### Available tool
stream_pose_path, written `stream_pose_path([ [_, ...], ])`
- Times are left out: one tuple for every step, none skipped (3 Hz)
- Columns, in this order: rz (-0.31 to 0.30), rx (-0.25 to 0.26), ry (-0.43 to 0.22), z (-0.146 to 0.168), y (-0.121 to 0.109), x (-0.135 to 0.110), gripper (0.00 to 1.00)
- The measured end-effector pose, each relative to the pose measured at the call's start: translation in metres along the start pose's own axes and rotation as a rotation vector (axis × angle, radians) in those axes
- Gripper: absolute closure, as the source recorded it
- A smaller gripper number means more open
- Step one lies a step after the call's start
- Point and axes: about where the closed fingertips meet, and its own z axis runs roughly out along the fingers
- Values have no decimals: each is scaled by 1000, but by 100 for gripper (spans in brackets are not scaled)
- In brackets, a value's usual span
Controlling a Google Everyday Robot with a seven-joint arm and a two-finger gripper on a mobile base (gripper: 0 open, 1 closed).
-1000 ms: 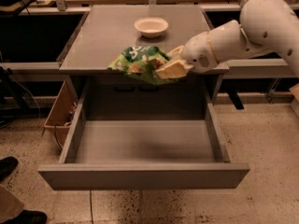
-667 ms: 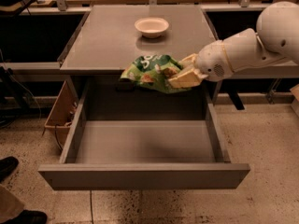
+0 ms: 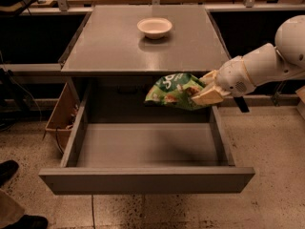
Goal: Place green rice chip bag into top drawer
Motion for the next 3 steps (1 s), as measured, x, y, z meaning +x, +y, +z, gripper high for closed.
stream_pose_path([
  [7, 26, 88, 4, -11, 42, 100],
  [22, 50, 149, 13, -19, 75, 100],
  [43, 72, 186, 25, -22, 99, 100],
])
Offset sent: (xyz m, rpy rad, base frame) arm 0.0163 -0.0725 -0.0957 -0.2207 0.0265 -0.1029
